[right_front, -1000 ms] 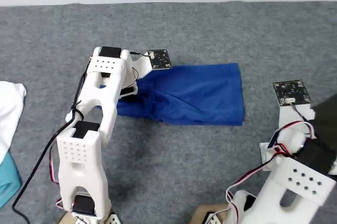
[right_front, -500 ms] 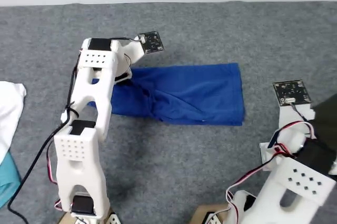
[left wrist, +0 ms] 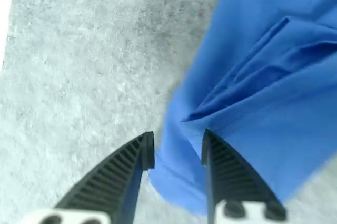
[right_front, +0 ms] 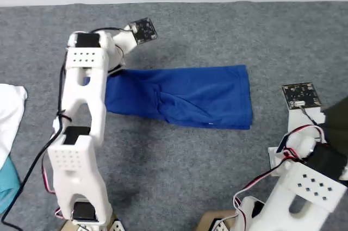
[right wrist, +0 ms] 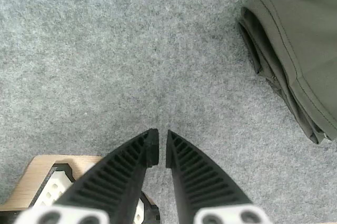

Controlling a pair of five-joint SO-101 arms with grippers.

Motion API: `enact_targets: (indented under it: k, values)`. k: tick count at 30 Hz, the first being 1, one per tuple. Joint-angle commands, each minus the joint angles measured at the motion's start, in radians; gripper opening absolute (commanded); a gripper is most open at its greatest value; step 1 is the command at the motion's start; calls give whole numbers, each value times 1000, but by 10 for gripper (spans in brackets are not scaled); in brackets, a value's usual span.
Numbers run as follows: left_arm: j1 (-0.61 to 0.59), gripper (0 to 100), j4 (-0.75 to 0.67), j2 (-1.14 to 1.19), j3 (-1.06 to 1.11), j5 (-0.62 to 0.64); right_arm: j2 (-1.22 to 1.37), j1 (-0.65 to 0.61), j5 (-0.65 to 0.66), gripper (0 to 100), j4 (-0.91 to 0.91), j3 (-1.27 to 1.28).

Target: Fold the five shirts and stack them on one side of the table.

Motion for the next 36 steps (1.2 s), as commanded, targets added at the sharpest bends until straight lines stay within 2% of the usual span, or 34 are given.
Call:
enact_targets:
  k: [1, 5, 10, 15, 18, 21, 29, 36]
  values:
    - [8, 132, 141, -120, -47, 9, -16, 5, -5, 46, 35, -8]
    - [29, 51, 233, -124, -45, 9, -16, 5, -5, 46, 35, -8]
    - [20, 51, 181, -71, -19, 46, -16, 5, -5, 46, 35, -8]
    - [-3, 114, 61, 25, -25, 103, -16, 5, -5, 46, 35, -8]
    - [-12, 178, 31, 40, -27, 121, -16, 5, -5, 46, 35, -8]
    - [-12, 195, 12, 46, -27, 120, -16, 5, -5, 46, 35, -8]
    - [-5, 213, 21, 38, -27, 49, -16, 5, -5, 46, 35, -6]
    - [5, 213, 121, -15, -137, 48, -16, 5, -5, 46, 35, 40]
